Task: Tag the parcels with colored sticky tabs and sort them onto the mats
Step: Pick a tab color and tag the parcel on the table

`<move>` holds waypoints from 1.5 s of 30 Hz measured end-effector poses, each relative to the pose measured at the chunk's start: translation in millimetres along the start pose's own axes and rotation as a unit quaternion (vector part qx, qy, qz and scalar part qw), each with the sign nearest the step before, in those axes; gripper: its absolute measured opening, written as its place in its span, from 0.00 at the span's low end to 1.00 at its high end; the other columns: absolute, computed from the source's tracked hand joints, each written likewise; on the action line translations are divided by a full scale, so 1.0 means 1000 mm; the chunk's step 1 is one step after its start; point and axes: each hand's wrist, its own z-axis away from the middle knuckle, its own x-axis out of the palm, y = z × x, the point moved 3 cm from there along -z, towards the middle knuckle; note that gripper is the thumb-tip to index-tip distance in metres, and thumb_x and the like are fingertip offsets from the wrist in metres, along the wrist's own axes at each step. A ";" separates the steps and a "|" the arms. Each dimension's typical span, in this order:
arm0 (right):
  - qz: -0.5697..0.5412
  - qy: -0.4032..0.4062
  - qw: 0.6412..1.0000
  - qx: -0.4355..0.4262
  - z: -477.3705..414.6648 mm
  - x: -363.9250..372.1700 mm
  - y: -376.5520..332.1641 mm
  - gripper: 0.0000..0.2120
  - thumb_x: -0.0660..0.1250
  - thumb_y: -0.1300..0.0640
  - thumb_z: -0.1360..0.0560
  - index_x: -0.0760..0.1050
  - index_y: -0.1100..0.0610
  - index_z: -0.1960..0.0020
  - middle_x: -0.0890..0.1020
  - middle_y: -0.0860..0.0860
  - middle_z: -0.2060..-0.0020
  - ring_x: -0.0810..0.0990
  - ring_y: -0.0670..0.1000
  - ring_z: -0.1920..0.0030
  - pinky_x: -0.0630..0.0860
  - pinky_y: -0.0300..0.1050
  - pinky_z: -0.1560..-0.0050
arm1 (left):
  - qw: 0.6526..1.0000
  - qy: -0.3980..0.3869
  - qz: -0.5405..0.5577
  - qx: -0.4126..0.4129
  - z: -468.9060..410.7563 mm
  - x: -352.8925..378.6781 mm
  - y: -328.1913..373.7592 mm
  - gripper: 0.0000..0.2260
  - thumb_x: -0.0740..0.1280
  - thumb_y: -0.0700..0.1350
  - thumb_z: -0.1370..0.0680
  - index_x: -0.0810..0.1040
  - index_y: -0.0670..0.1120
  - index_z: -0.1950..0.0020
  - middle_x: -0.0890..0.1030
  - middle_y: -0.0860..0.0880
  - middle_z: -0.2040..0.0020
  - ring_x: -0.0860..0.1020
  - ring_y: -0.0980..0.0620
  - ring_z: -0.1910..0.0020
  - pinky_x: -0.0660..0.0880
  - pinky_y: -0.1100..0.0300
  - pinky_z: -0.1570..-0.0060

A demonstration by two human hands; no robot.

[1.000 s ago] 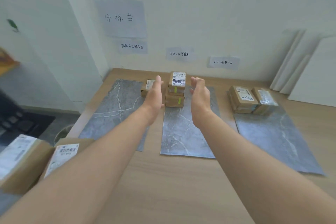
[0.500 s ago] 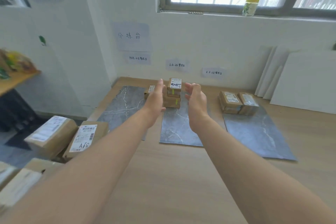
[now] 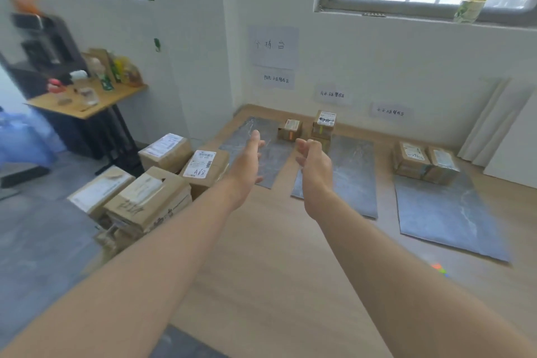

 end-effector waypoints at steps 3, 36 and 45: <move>0.010 -0.016 1.000 0.008 0.016 0.024 0.012 0.18 0.56 0.49 0.18 0.80 0.52 0.36 0.80 0.47 0.36 0.76 0.50 0.34 0.67 0.47 0.36 | 1.000 0.012 -0.003 -0.006 0.012 -0.030 -0.005 0.21 0.50 0.65 0.18 0.73 0.55 0.37 0.71 0.47 0.33 0.70 0.46 0.31 0.71 0.49 0.39; 0.115 -0.159 0.965 0.171 0.118 0.232 0.126 0.17 0.51 0.43 0.16 0.73 0.48 0.37 0.80 0.43 0.46 0.76 0.49 0.45 0.67 0.47 0.43 | 0.985 0.154 -0.014 -0.079 0.059 -0.301 -0.072 0.24 0.47 0.61 0.16 0.72 0.51 0.30 0.78 0.58 0.54 0.76 0.62 0.56 0.65 0.64 0.60; 0.086 -0.133 0.972 0.173 0.115 0.236 0.135 0.22 0.50 0.42 0.17 0.77 0.46 0.34 0.86 0.47 0.47 0.82 0.47 0.50 0.73 0.42 0.57 | 0.986 0.138 -0.003 -0.098 0.050 -0.295 -0.084 0.24 0.46 0.63 0.16 0.78 0.54 0.49 0.85 0.51 0.52 0.80 0.53 0.50 0.70 0.58 0.51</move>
